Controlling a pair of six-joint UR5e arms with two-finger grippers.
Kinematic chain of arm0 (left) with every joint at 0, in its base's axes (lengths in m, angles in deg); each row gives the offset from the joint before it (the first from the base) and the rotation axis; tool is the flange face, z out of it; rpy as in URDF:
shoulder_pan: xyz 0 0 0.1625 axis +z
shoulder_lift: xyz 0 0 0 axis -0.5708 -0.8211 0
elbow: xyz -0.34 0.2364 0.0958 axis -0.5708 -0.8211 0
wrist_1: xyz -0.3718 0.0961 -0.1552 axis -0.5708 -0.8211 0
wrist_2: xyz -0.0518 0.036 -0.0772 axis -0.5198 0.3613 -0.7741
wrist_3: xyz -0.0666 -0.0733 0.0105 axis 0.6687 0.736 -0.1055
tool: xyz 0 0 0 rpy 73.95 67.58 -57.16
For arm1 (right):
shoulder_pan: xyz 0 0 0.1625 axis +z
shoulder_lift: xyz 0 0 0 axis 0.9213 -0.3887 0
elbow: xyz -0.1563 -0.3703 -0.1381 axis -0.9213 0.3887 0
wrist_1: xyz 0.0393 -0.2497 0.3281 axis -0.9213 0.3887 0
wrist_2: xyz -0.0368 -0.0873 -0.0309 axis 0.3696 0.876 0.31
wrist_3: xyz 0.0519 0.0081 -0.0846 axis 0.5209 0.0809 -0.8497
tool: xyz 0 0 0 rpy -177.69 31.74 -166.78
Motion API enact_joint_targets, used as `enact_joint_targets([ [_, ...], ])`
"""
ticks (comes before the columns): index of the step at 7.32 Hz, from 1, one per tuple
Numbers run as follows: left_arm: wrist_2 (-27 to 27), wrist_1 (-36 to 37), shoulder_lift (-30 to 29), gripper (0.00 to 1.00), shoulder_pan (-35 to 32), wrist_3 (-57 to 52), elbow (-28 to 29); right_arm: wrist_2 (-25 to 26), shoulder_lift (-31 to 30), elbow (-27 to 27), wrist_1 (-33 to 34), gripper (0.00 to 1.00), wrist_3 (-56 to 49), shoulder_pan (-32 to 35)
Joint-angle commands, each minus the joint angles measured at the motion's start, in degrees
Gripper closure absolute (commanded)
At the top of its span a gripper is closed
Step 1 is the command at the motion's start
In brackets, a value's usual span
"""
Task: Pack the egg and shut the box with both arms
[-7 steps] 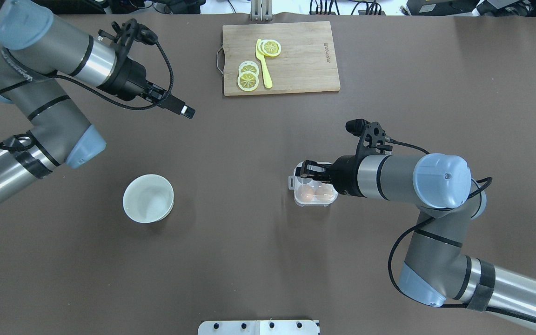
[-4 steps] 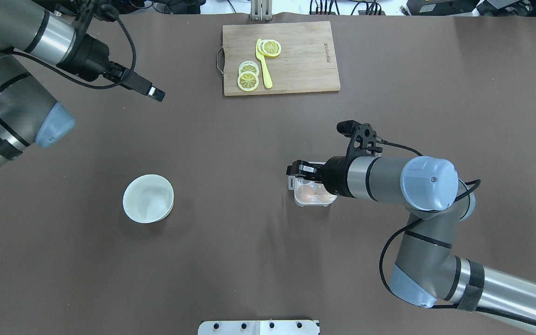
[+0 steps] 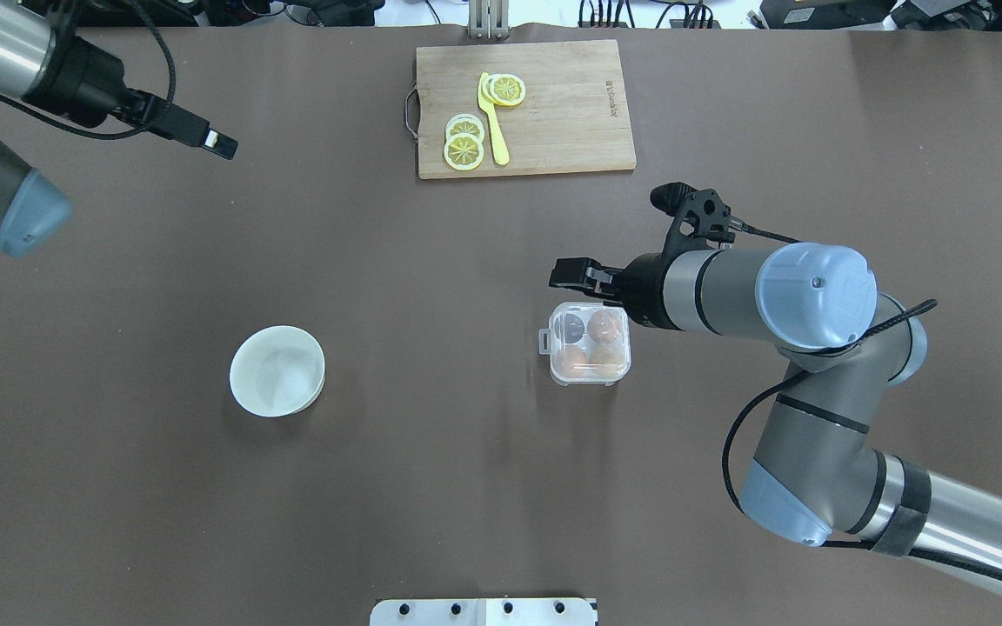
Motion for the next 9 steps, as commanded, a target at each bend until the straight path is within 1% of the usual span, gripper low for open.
enact_joint_targets([
  [1,0.0,5.1,5.2,0.02,-5.2,-6.6,0.2,-9.8,-0.4,-2.9,15.2,0.00,-9.1,9.6],
  [2,0.1,10.8,7.2,0.02,-7.9,-14.4,0.2,-12.4,-1.8,-2.5,18.9,0.00,-15.8,13.4],
  [3,0.3,18.7,7.6,0.02,-11.4,-23.7,0.0,-15.2,-2.2,-2.5,23.4,0.00,-24.1,17.5],
  [4,2.0,25.5,8.1,0.02,-12.9,-35.2,0.2,-20.0,-2.2,-2.5,29.2,0.00,-31.5,22.2],
  [5,4.5,34.0,8.1,0.02,-15.7,-43.3,-0.1,-23.0,-2.9,-2.2,33.5,0.00,-41.2,27.7],
  [6,6.8,43.4,8.1,0.02,-18.9,-50.6,-0.2,-26.6,-5.5,-2.1,38.5,0.00,-52.6,33.0],
  [7,11.9,49.1,8.1,0.02,-21.4,-57.3,-0.1,-29.2,-9.1,-1.8,44.2,0.00,-66.1,38.0],
  [8,16.1,52.7,9.7,0.02,-21.6,-58.3,0.3,-29.3,-12.1,-1.0,49.7,0.00,-77.9,42.4],
  [9,18.2,53.1,12.9,0.02,-22.0,-58.0,0.5,-29.2,-13.9,1.3,52.7,0.00,-85.4,46.1],
])
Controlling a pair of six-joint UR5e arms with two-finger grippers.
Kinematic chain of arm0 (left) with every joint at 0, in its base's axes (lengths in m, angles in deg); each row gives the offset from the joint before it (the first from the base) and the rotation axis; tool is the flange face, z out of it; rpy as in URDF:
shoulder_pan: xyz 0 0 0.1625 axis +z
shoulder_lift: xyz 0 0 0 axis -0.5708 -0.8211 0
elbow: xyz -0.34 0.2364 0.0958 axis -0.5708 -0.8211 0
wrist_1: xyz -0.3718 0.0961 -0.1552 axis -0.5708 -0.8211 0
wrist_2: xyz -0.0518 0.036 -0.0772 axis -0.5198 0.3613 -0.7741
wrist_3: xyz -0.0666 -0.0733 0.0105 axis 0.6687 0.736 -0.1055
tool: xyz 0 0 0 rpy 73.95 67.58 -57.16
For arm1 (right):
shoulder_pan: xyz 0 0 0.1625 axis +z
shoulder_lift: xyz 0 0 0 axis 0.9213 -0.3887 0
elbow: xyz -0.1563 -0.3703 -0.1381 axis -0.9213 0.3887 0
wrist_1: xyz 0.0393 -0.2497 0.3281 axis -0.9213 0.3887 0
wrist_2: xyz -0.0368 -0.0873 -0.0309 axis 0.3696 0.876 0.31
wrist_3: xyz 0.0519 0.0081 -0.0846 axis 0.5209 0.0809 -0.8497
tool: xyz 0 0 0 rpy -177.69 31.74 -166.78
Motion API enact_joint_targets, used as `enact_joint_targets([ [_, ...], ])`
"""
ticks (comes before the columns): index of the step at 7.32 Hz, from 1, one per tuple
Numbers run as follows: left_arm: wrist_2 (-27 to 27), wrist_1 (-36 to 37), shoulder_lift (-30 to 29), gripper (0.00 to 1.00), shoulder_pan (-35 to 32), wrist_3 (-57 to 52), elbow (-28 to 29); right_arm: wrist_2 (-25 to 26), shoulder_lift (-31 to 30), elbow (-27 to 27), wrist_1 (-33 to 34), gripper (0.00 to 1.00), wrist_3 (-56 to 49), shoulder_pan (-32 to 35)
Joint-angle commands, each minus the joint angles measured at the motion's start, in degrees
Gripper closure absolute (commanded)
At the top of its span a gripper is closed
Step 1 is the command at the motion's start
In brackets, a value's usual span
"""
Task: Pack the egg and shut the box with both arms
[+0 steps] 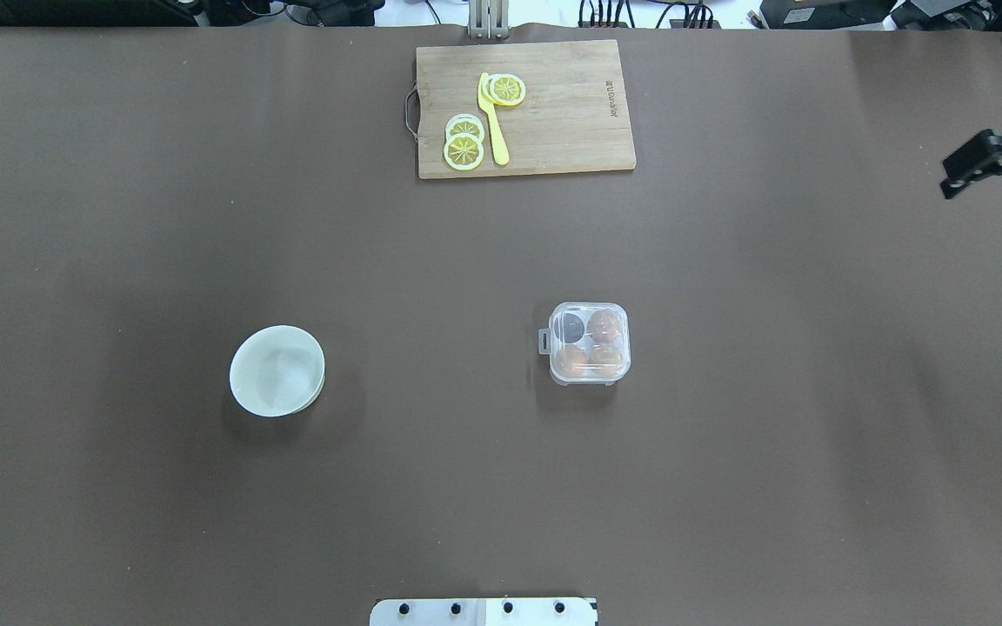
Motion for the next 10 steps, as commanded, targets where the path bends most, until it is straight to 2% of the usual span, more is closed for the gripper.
enact_joint_targets([
  [1,3.6,1.3,7.7,0.02,-4.6,-1.6,0.0,-0.8,-5.7,5.3,4.8,0.00,-17.4,8.5],
  [3,-0.5,1.0,13.1,0.02,-5.7,-1.3,-4.1,-0.4,-8.5,11.0,4.5,0.00,-28.6,14.6],
  [5,-0.7,0.3,17.3,0.02,-5.6,-1.4,-4.2,-0.1,-11.1,11.1,4.5,0.00,-28.1,16.6],
  [8,-1.0,0.2,18.7,0.02,-5.5,-1.8,-8.2,-0.3,-11.1,10.3,4.5,0.00,-28.2,16.8],
  [10,-1.0,0.2,18.7,0.02,-5.4,-1.8,-8.2,-0.5,-11.2,10.2,4.5,0.00,-28.2,16.8],
])
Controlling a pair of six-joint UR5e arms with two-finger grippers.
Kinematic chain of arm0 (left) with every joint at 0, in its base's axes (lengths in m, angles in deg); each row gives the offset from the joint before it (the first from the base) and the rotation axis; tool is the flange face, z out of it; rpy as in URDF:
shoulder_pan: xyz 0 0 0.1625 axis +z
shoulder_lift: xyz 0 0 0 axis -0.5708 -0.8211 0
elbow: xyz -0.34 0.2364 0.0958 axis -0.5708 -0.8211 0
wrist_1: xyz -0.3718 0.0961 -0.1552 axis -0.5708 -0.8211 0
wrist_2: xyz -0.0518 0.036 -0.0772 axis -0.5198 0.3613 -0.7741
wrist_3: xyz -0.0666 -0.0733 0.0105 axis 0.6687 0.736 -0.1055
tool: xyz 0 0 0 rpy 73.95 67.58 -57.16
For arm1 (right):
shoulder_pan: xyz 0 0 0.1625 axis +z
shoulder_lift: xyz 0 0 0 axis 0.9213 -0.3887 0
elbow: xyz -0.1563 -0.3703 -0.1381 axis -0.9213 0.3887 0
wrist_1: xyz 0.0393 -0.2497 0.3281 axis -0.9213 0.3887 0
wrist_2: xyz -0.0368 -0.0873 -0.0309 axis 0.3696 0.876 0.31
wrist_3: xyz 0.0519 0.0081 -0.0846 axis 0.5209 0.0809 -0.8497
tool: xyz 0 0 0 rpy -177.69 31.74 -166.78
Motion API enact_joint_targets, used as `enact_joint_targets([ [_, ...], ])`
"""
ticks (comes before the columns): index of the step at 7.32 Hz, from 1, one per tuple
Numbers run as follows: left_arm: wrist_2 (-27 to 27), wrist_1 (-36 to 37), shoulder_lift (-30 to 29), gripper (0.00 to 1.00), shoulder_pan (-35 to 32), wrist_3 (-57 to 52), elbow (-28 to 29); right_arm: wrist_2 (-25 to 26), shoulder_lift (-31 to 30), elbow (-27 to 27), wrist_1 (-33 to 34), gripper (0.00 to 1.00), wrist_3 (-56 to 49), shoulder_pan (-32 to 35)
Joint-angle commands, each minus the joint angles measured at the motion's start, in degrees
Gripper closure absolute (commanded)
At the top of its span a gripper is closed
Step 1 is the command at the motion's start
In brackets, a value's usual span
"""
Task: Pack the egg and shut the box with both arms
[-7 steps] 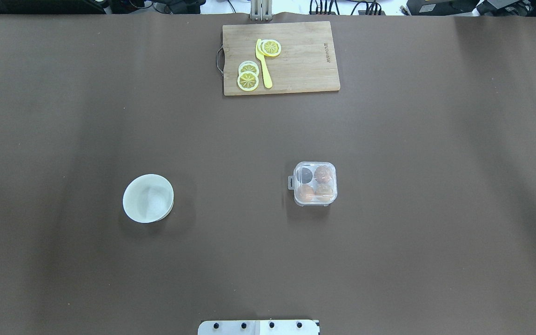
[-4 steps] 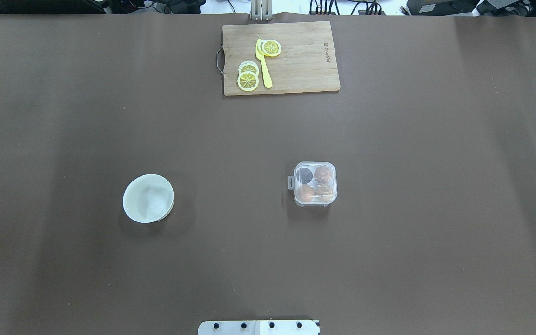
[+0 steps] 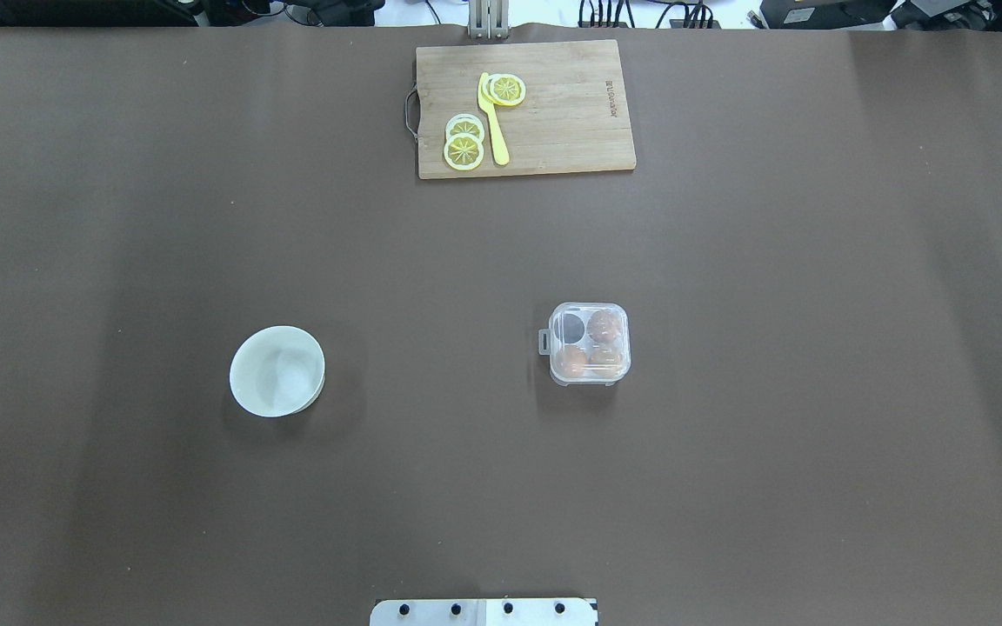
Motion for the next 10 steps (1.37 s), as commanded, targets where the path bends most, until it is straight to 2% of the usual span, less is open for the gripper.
enact_joint_targets([
  [1,0.1,0.1,0.1,0.02,0.0,0.1,0.0,-0.1,0.0,-0.3,0.0,0.00,-0.1,0.0],
  [3,0.1,0.0,0.7,0.02,0.0,0.0,-0.4,-0.1,0.1,-0.5,-0.2,0.00,0.0,-0.1],
  [5,0.1,0.0,0.8,0.02,0.1,0.0,-0.4,-0.3,-0.7,-0.4,-3.6,0.00,0.0,-0.1],
  [10,0.1,-0.1,0.8,0.02,0.1,0.0,-1.0,-1.4,-0.7,-0.4,-3.7,0.00,-0.1,-0.2],
])
